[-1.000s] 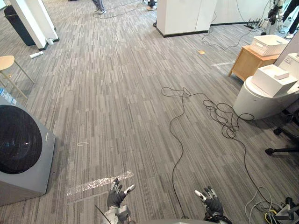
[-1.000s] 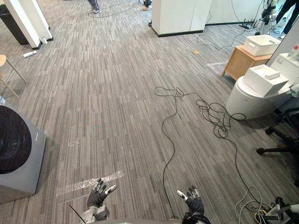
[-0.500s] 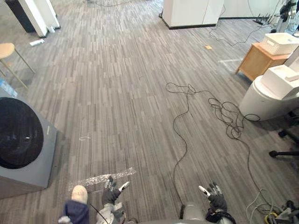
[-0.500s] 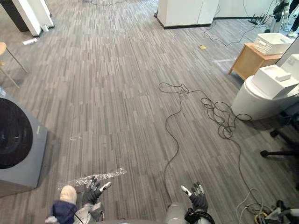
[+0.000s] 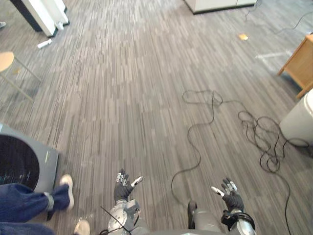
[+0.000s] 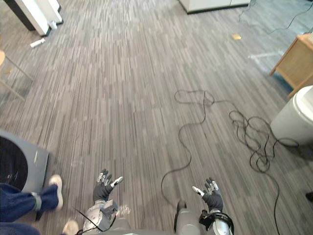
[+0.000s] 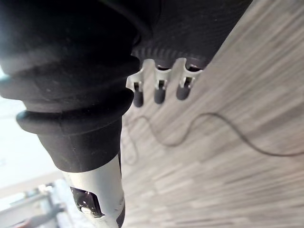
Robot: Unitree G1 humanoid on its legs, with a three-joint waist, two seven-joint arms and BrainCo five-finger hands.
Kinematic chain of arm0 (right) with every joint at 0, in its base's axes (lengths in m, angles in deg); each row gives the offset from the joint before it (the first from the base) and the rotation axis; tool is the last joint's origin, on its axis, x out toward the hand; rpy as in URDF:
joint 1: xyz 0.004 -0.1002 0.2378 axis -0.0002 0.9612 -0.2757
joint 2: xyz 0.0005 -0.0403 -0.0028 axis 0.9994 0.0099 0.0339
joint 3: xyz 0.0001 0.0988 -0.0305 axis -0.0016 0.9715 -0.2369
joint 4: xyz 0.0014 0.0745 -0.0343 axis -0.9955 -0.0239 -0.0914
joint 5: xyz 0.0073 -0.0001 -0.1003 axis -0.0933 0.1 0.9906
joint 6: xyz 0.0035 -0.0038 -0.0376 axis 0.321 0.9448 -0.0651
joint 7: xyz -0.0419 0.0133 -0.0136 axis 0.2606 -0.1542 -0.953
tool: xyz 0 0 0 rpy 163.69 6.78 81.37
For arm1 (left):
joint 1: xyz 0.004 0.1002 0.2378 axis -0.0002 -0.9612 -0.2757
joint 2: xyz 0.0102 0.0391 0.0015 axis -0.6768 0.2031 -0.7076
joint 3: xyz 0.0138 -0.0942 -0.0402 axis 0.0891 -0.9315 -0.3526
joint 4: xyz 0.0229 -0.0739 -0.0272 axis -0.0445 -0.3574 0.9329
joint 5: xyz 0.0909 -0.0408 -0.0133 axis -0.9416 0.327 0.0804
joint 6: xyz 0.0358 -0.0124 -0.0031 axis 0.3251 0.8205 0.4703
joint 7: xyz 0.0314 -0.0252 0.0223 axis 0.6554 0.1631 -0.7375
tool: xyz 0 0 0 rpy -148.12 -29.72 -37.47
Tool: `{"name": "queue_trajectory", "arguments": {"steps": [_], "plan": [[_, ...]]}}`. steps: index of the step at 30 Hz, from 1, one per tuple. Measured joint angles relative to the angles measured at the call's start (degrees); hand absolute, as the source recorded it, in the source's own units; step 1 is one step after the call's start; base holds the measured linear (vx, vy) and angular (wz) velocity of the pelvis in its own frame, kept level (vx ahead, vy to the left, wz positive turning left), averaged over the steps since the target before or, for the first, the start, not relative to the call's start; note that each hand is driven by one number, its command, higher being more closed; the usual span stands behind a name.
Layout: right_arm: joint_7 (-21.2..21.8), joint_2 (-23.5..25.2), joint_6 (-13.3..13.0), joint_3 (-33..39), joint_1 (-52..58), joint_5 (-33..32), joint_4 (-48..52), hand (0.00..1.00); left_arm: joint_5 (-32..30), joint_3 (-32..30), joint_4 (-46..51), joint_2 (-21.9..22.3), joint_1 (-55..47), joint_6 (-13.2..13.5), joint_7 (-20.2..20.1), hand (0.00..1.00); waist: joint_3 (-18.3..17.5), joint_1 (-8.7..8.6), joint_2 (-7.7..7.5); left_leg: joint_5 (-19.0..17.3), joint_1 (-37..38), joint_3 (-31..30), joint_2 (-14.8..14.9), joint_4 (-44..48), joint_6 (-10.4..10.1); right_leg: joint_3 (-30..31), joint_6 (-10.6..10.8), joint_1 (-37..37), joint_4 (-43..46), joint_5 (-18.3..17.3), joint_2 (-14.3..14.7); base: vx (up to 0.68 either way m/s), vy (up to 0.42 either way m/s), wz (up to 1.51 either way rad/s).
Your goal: Organize washtable
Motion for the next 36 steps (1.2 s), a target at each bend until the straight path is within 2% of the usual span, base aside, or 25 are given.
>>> {"name": "queue_trajectory", "arguments": {"steps": [1,3,4,6,7,8,9,12,13,14,15,18,19,22,23,24,25,26,27,28,29,30,32,34,36], "plan": [[0.01,0.02,0.00,-0.17,-0.75,-0.03,-0.02,0.00,0.00,-0.02,0.93,0.01,0.00,0.00,0.07,0.00,0.23,0.25,-0.26,0.17,-1.86,0.61,-0.51,-4.72,-0.26,0.58,-0.16,1.09,-0.73,-0.96,-0.24,0.63,0.034,-0.72],[0.28,0.00,-0.18,-1.01,-1.84,0.00,0.14,0.00,-0.02,0.17,5.05,0.10,-2.42,-0.06,0.08,0.00,0.56,1.05,-0.11,4.35,-4.42,1.67,-1.46,-26.36,-6.24,1.24,1.33,5.58,-2.87,-3.48,-0.98,0.64,0.119,-0.74],[0.35,-0.05,-0.29,-1.19,-1.46,0.22,0.16,0.00,-0.01,0.08,7.96,0.78,-3.77,0.00,0.10,0.00,0.81,1.62,0.76,8.68,-5.34,1.55,-0.33,-30.76,-6.75,2.31,1.16,8.23,-3.50,-5.62,-0.84,0.66,0.218,-0.84],[0.25,0.04,-0.26,-2.33,-0.89,0.37,0.03,0.00,0.00,0.00,9.20,0.86,-4.01,0.01,0.37,0.00,0.26,2.41,0.81,11.05,-5.62,1.19,-0.37,-24.97,-2.88,3.59,1.61,9.82,-1.76,-6.68,-1.99,0.62,0.258,-0.50],[0.40,-0.12,-0.19,-3.96,-0.08,1.00,-0.02,0.00,-0.01,0.13,11.21,0.79,-3.65,0.03,0.39,0.00,0.22,2.04,-0.39,7.47,-5.67,1.83,-0.76,-21.62,2.50,3.72,1.95,8.35,3.02,-6.43,-3.41,0.74,0.348,-0.10],[0.56,0.31,-0.07,-6.00,-0.06,1.51,-0.04,0.00,0.00,0.00,12.91,0.76,-3.50,0.22,0.36,0.00,-0.20,1.54,-1.85,4.80,-5.28,2.55,-1.76,-19.66,4.89,4.30,3.22,5.77,10.09,-5.68,-4.86,0.90,0.427,-0.04],[0.61,1.06,-0.07,-6.70,0.08,2.02,-0.04,0.00,0.00,0.00,13.38,0.70,-3.24,0.32,0.35,0.00,-0.82,1.20,-3.17,2.60,-4.14,3.72,-2.74,-18.99,5.54,4.79,5.60,2.87,16.56,-4.15,-6.13,0.91,0.412,-0.04],[0.60,3.71,0.02,-6.93,-0.05,2.57,-0.67,0.00,-0.01,0.35,13.28,0.52,-2.65,0.43,0.60,0.00,-1.10,-0.45,-5.41,-3.90,4.27,4.07,-6.96,-21.06,6.13,7.88,19.49,-6.34,41.72,9.96,-8.19,0.67,0.264,0.12],[0.59,3.92,0.04,-6.93,0.00,2.57,-0.74,0.00,-0.02,0.43,12.91,0.33,-2.08,0.41,0.87,0.00,-1.09,-0.52,-5.44,-4.39,6.75,3.82,-7.89,-22.66,5.95,7.46,19.34,-8.93,47.95,9.01,-8.05,0.81,0.211,0.40],[0.62,3.90,0.24,-6.94,0.46,2.58,-0.75,0.00,-0.11,0.73,11.73,0.09,-0.94,0.39,1.51,0.00,-0.91,-0.56,-4.85,-4.60,12.73,3.16,-9.74,-27.55,5.75,4.75,15.24,-13.60,57.59,4.59,-8.08,0.80,0.156,0.49],[0.63,3.60,0.25,-6.92,1.24,2.61,-0.67,0.00,-0.14,1.36,10.71,-0.26,-0.25,0.46,1.69,0.00,-0.72,-1.76,-2.69,-4.39,20.64,1.27,-10.58,-34.34,5.38,-1.41,7.82,-18.29,60.89,-1.44,-7.36,0.81,0.136,0.52],[1.03,3.09,0.25,-6.89,2.72,2.65,-0.55,0.00,-0.03,3.22,8.82,-0.97,0.85,0.66,1.58,0.00,-0.85,-3.78,0.03,-3.68,29.25,-1.69,-10.66,-41.30,4.36,-8.25,4.64,-25.96,54.67,-7.41,-5.70,0.64,0.029,0.64],[1.60,3.12,0.35,-6.85,3.06,2.65,-0.67,0.00,0.09,4.49,6.18,-1.67,2.73,0.62,1.31,0.00,-0.51,-4.72,0.32,-3.70,31.16,-3.36,-10.87,-40.98,4.35,-7.82,5.10,-30.67,46.03,-7.70,-5.16,0.68,-0.154,1.06],[1.66,3.24,0.93,-5.37,3.51,2.54,-0.67,0.00,0.09,6.70,0.96,-2.07,5.99,-0.07,1.17,0.00,-0.70,-7.06,-1.19,-3.97,36.39,-6.73,-11.15,-42.59,3.89,-2.77,10.68,-34.39,14.37,2.22,-5.78,0.75,-0.305,1.27],[1.58,3.22,0.92,-4.78,3.96,2.51,-0.42,0.00,0.03,7.55,0.68,-3.06,5.84,-0.09,1.20,0.00,-1.39,-7.44,-3.81,-5.08,39.85,-8.51,-12.03,-43.11,2.20,-0.29,13.34,-35.38,9.69,2.35,-8.29,0.75,-0.352,1.22],[1.48,2.08,1.09,-4.64,3.73,2.48,-0.74,0.00,0.04,7.89,-2.06,-2.12,5.66,-0.19,1.27,0.00,-1.88,-7.72,-2.12,-5.88,42.14,-10.33,-9.88,-41.36,1.18,0.06,12.37,-36.82,17.93,9.26,-7.40,0.76,-0.360,1.04],[1.52,1.36,1.29,-4.77,3.34,2.49,-0.51,0.00,0.07,7.63,-3.11,-1.40,5.35,-0.30,1.30,0.00,-2.41,-7.73,-1.02,-5.60,41.35,-10.53,-8.23,-37.86,1.44,-0.23,11.48,-37.24,21.35,9.75,-6.75,0.73,-0.396,0.61],[1.61,0.30,1.65,-4.83,2.89,2.51,0.14,0.00,0.13,7.16,-3.66,-0.12,3.56,-0.38,1.33,0.00,-2.78,-7.50,0.78,-3.43,38.25,-10.50,-4.37,-27.37,1.25,-1.76,7.43,-36.90,26.49,8.67,-4.96,0.56,-0.332,0.19],[1.60,0.16,1.82,-4.83,2.70,2.63,0.38,0.00,0.40,6.92,-3.88,0.04,3.03,-0.41,1.37,0.00,-2.72,-6.98,2.18,-0.69,36.36,-10.27,-1.88,-21.22,-0.31,-3.05,5.56,-35.97,28.33,5.97,-3.70,0.81,-0.431,0.07],[1.57,-0.16,2.06,-4.83,2.53,2.72,0.52,0.00,2.26,6.84,-5.27,-0.32,2.62,-0.62,1.16,0.00,-2.49,-6.01,4.11,11.07,30.87,-9.13,4.43,-8.51,-2.02,-5.12,3.93,-32.70,28.82,2.35,-1.25,0.68,-0.307,-0.05],[1.45,-0.23,2.10,-4.96,2.23,2.88,0.55,0.00,4.26,6.57,-6.64,-0.35,2.36,-1.17,1.19,0.00,-2.47,-5.30,4.64,16.23,26.36,-8.53,8.03,1.20,-1.68,-5.89,2.75,-29.53,27.81,0.35,0.21,0.81,-0.314,-0.08],[1.03,-0.19,2.12,-4.78,1.61,3.03,0.56,0.00,5.91,6.13,-8.17,-0.36,2.40,-2.05,1.23,0.00,-2.07,-4.76,4.25,13.27,20.69,-7.04,9.66,13.62,1.66,-5.82,1.42,-24.31,25.47,-1.42,1.21,0.66,-0.219,-0.04],[0.18,-0.03,1.94,-4.89,0.84,3.03,0.55,0.00,6.60,4.47,-9.22,-0.28,1.81,-2.71,1.26,0.00,-1.35,-4.71,2.99,8.00,15.51,-3.32,8.21,18.87,3.17,-5.87,0.03,-15.07,19.41,-2.42,1.32,0.73,-0.221,0.05],[-0.02,-0.11,1.89,-4.93,0.52,3.03,0.51,0.00,6.78,2.46,-8.99,-0.13,1.42,-2.61,1.26,0.00,-1.40,-3.38,2.31,3.52,9.24,0.06,5.59,12.67,3.55,-5.87,-0.12,-8.10,12.86,-2.76,1.43,0.55,-0.140,0.00],[0.02,-0.05,1.86,-5.53,-0.26,3.01,0.48,0.00,6.64,0.74,-8.29,-0.04,0.75,-2.64,1.48,0.00,-1.42,-2.31,2.07,2.54,4.04,1.13,2.92,-5.44,1.92,-5.95,0.43,-4.27,8.78,-3.63,1.68,0.52,-0.090,-0.11]]}}
